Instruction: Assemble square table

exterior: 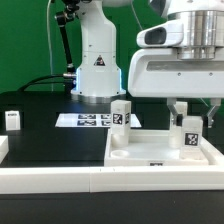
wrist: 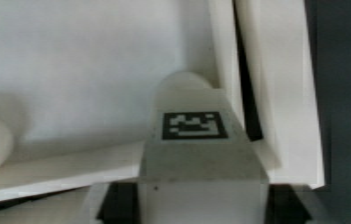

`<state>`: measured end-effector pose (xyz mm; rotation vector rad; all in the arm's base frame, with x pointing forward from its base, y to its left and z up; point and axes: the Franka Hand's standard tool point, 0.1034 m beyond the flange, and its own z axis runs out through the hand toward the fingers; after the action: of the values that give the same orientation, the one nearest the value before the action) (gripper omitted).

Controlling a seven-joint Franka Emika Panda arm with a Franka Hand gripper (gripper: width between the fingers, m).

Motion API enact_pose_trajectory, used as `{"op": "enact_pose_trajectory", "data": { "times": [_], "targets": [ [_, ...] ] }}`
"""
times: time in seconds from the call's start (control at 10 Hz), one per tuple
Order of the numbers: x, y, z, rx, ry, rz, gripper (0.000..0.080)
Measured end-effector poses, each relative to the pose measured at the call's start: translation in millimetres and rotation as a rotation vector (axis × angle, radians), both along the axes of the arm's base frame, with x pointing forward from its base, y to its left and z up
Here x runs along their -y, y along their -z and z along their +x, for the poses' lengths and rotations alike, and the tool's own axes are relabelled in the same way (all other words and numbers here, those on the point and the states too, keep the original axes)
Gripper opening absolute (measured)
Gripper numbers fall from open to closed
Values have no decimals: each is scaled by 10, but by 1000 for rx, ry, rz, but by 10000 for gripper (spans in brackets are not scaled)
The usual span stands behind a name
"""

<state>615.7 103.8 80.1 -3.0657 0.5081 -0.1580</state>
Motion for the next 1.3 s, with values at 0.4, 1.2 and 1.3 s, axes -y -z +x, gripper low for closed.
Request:
{"op": "enact_pose_trajectory", "data": {
  "times": [0.4,1.2,1.3],
  "targets": [
    [208,2,-37,0,368,8,294],
    [89,-202,-218,-40,238,-20,646],
    [165,-259,-284,-44,173,-18,646]
  ]
}}
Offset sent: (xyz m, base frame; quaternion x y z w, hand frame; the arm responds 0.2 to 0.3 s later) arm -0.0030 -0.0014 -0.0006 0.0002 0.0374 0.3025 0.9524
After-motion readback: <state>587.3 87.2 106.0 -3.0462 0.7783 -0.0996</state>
